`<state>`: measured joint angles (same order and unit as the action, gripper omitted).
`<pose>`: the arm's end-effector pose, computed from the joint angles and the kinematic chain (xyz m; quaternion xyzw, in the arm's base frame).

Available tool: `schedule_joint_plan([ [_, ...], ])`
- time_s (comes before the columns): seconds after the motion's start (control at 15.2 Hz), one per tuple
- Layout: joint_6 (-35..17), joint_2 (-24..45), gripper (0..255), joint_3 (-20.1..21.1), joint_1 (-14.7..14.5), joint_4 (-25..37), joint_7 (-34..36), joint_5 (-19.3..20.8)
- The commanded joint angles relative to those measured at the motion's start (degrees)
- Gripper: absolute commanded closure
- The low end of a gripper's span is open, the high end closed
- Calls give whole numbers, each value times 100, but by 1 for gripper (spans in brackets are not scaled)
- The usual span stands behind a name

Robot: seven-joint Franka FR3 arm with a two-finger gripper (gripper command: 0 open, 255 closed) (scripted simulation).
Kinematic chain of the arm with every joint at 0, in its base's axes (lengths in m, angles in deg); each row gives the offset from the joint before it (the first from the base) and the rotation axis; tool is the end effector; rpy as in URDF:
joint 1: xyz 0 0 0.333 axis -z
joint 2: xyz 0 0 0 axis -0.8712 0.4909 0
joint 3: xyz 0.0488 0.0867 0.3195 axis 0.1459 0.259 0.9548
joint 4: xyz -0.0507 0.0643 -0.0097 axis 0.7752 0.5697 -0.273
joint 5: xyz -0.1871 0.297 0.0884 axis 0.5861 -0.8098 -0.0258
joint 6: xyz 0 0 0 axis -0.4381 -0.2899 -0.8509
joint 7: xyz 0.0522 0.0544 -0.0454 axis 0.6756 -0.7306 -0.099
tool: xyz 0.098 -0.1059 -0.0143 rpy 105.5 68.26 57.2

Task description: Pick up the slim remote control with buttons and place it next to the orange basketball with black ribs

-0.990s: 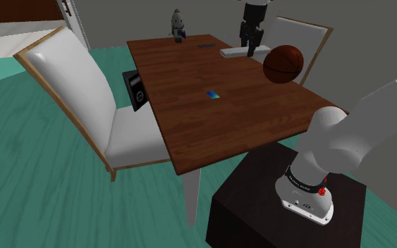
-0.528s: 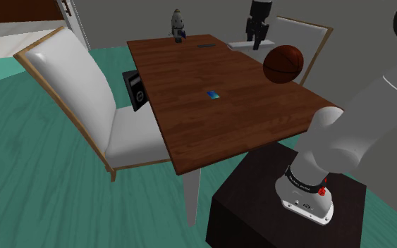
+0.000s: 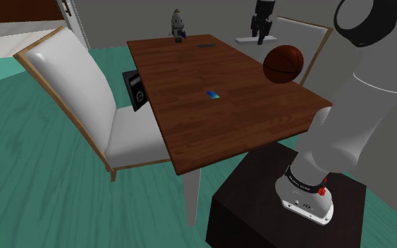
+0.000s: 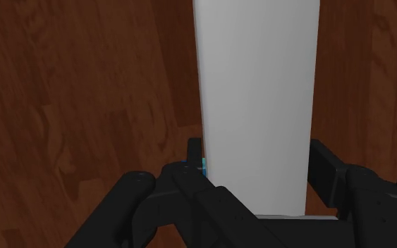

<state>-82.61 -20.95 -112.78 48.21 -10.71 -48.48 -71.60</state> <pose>0.4140 -0.2987 0.6120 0.8966 0.4428 0.0048 0.0076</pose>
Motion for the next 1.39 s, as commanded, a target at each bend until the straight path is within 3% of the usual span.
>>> schedule_joint_plan([
  [0.0,114,576,255,-297,182,517,-496,-428],
  [0.07,190,943,255,-435,357,823,-782,-720],
  [1.32,-1357,602,255,-316,233,-939,-614,-455],
])
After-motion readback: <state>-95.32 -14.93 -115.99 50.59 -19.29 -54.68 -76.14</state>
